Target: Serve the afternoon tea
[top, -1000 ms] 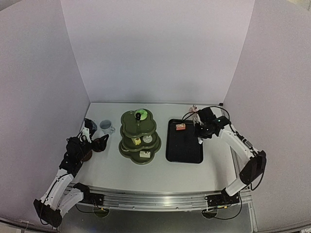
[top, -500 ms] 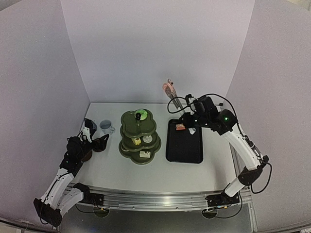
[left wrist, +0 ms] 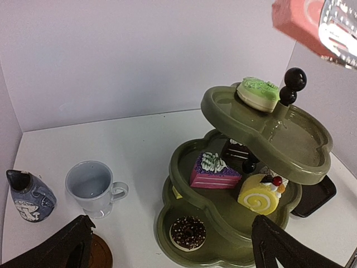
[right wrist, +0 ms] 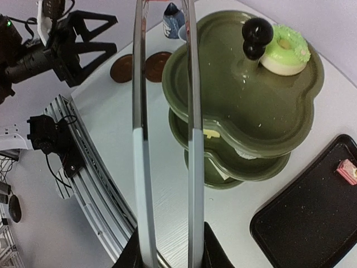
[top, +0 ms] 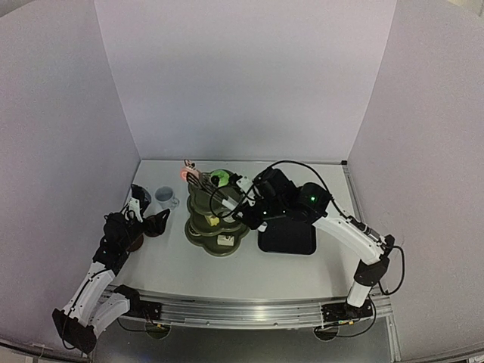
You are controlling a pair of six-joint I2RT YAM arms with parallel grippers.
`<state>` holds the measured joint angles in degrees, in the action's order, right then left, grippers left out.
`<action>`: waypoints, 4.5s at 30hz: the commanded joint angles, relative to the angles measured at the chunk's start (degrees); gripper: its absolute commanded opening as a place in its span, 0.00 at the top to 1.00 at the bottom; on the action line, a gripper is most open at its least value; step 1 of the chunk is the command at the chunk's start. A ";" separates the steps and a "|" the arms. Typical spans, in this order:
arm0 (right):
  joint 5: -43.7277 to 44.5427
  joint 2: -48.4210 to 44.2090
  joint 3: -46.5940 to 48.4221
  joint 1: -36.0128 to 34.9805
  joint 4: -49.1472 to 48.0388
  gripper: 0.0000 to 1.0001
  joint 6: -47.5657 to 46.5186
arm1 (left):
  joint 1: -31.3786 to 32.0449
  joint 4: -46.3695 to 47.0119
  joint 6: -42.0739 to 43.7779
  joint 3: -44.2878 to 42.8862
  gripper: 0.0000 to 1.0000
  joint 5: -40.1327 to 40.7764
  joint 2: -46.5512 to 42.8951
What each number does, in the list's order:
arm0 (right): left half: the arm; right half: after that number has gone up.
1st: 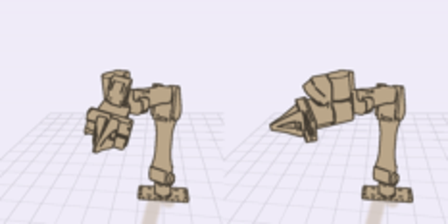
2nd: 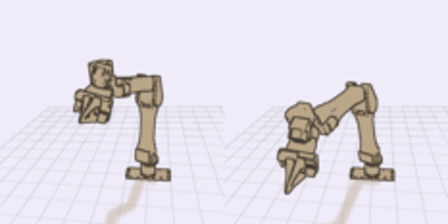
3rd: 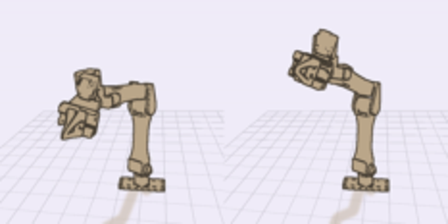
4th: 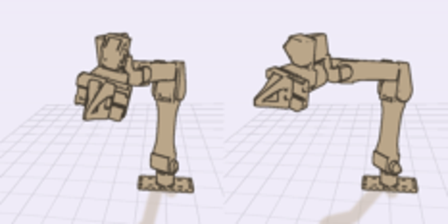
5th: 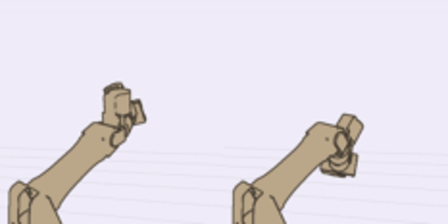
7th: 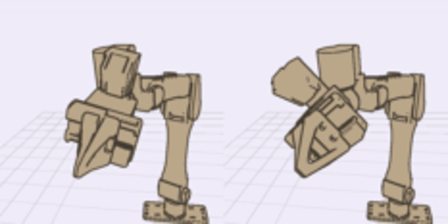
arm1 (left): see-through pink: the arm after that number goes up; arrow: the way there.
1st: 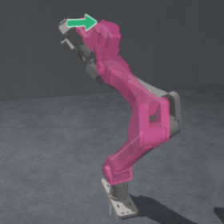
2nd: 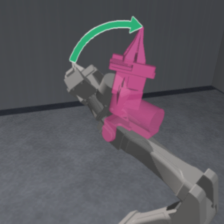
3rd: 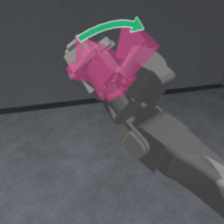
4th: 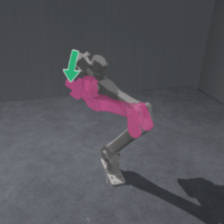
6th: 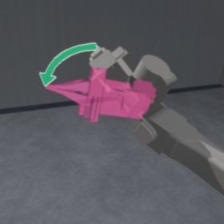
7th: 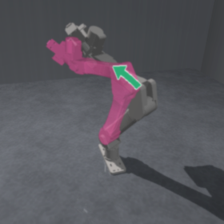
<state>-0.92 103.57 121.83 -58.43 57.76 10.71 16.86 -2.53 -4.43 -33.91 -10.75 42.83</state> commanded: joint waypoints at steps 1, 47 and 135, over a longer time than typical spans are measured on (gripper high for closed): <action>-1.39 -1.09 -3.33 0.31 -1.57 1.00 -0.33 | -0.08 1.32 0.74 -0.88 0.00 0.09 -0.08; 6.05 0.05 -7.11 0.31 2.58 0.91 4.76 | 1.89 2.27 51.29 -4.98 0.07 -37.18 5.68; 6.61 1.57 -1.95 0.33 2.88 0.55 4.87 | 23.92 29.45 92.80 -20.12 1.00 -26.23 38.09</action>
<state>4.82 106.83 116.87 -58.15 61.34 15.38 40.58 21.55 88.94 -53.76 -37.26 81.82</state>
